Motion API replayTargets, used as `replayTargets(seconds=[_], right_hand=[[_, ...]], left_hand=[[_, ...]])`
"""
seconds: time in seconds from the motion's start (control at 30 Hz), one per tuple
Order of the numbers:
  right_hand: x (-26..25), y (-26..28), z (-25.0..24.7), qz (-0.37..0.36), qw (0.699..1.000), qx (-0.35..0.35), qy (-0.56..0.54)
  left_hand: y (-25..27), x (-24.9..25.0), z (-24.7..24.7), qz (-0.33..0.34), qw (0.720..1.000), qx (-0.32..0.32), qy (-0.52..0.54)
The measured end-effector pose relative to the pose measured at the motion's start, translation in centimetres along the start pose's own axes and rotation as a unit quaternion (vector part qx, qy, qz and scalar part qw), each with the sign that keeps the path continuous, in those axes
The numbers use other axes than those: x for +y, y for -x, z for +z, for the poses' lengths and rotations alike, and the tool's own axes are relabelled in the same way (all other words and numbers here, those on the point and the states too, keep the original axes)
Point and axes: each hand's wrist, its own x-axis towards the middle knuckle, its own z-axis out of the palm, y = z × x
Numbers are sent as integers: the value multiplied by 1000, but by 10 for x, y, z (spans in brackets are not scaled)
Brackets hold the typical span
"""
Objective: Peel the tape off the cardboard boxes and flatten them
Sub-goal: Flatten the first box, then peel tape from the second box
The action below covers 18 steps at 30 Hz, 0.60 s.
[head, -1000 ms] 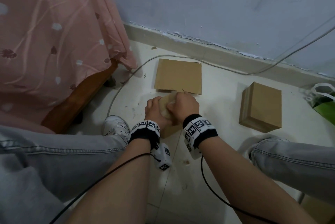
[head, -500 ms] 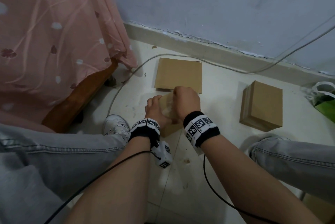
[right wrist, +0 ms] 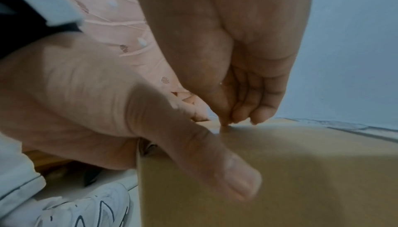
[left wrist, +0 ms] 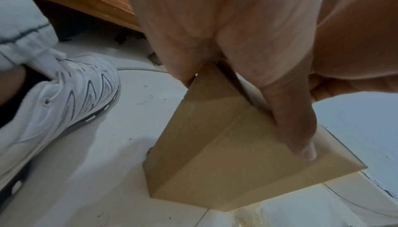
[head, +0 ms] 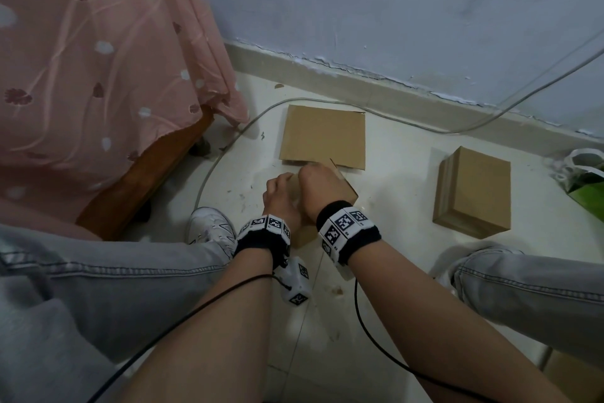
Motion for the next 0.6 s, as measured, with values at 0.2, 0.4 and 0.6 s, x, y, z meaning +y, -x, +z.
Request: replayTargets(seconds=[0.2,0.4,0.6], right_hand=[[17,-8,15,78,997,-10,-22],[80,-30,-16,289,891,69,-343],[107,-21,-20,269,896,10,-354]], left_hand=[[5,3,-4,-7,999,-27,20],[6,3,-8,-3,1000,-25,11],[7,6,-16,-1,1000,-19,-3]])
